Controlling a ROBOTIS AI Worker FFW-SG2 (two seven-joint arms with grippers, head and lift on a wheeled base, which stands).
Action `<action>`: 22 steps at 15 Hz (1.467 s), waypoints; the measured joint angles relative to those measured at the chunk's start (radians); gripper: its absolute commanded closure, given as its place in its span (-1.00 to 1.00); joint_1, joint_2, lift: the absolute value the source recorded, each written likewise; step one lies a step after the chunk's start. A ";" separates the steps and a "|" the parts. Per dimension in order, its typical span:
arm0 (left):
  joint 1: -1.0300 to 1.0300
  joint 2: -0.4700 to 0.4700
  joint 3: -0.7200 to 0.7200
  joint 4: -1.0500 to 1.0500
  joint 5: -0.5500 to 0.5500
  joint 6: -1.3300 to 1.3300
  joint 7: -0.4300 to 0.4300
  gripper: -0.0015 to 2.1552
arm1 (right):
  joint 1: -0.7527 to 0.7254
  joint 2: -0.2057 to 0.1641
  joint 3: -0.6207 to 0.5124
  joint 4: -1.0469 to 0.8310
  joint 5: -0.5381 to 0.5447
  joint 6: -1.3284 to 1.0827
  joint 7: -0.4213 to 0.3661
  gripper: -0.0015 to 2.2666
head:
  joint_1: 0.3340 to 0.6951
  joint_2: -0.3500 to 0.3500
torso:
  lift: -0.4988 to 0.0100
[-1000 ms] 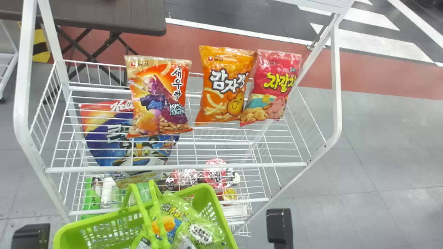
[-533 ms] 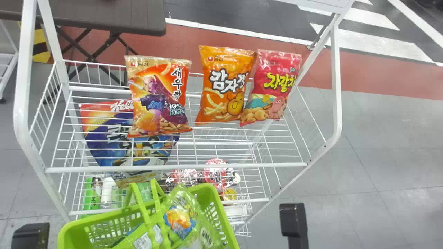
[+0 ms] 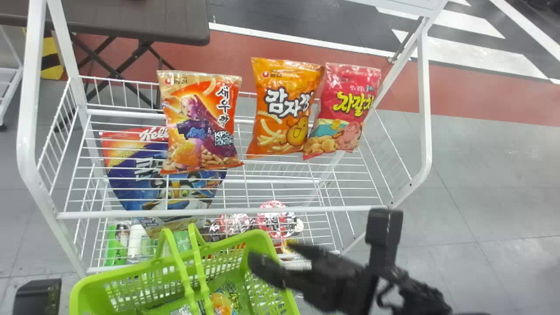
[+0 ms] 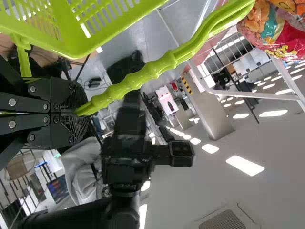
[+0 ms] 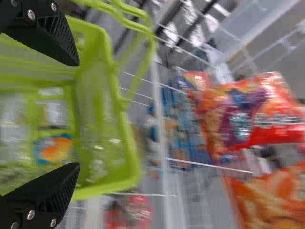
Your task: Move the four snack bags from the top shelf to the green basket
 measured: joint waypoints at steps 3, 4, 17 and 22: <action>-0.005 0.004 -0.007 0.013 -0.003 0.000 -0.010 0.93 | -0.165 0.000 0.141 0.206 0.096 -0.341 -0.118 -0.93 | 1.00 -0.95 | 0.96; -0.008 0.006 -0.010 0.015 -0.009 0.000 -0.014 0.93 | -0.225 0.000 0.193 0.275 0.128 -0.428 -0.160 -0.93 | 1.00 -0.86 | 0.96; -0.019 0.096 -0.050 0.007 -0.016 0.006 -0.077 0.93 | -0.662 0.003 0.411 0.740 0.292 -0.455 -0.389 0.48 | 1.00 -0.38 | 0.96; -0.021 0.114 -0.063 0.003 -0.015 0.033 -0.084 0.93 | -0.658 0.003 0.402 0.727 0.299 -0.376 -0.339 0.91 | 1.00 -0.39 | 0.96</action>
